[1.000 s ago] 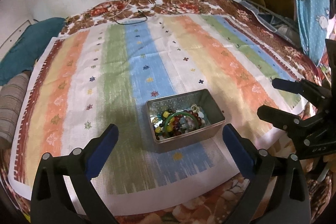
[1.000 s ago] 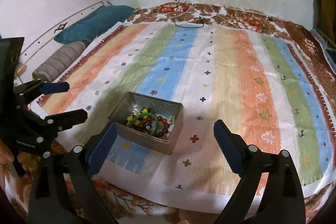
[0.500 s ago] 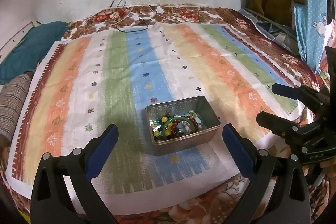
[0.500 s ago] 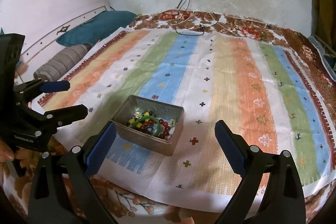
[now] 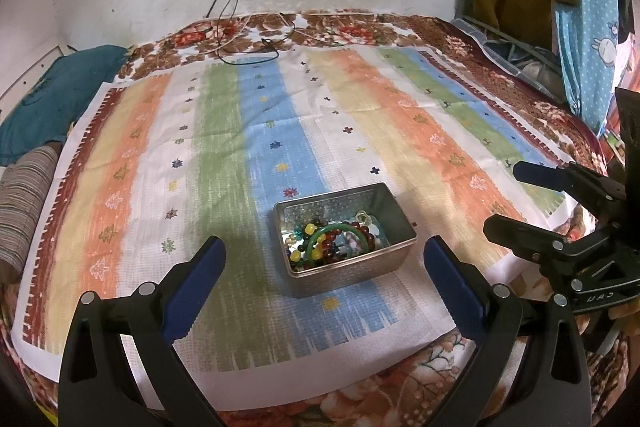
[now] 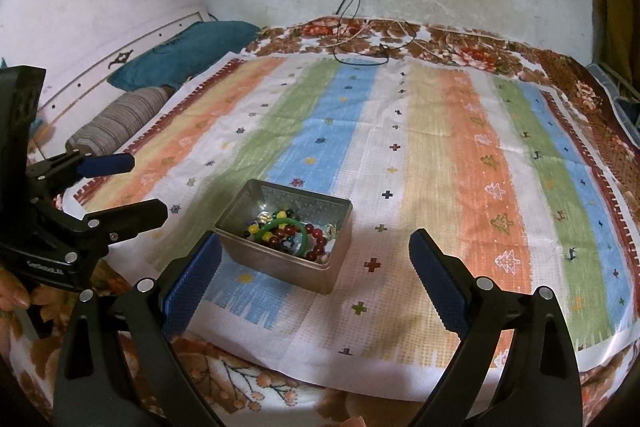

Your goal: Organize jewelry

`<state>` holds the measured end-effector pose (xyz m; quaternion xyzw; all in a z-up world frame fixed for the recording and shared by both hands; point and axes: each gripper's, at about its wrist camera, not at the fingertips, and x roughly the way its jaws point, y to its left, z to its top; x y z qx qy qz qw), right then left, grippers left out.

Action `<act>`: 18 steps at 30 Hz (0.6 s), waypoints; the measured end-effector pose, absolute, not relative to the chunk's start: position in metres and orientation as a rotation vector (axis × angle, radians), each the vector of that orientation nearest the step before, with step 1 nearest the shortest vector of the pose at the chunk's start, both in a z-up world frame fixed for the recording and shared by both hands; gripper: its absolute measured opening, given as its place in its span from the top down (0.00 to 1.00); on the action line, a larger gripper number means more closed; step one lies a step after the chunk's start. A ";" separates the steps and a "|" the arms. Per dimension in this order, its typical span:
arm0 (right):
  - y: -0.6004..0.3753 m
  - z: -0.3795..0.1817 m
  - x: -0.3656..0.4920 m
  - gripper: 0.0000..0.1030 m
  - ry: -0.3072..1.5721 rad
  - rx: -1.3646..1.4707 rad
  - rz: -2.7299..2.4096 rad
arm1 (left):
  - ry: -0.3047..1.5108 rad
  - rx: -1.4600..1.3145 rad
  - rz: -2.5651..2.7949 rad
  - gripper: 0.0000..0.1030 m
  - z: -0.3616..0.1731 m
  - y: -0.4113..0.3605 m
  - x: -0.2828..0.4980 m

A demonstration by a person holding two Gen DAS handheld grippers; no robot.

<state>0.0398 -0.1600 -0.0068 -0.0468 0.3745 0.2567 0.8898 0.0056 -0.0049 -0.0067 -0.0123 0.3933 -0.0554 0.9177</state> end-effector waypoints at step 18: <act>-0.162 -0.008 0.043 0.07 0.787 -0.090 0.524 | 0.810 -0.032 -0.123 0.06 -0.006 -0.006 0.003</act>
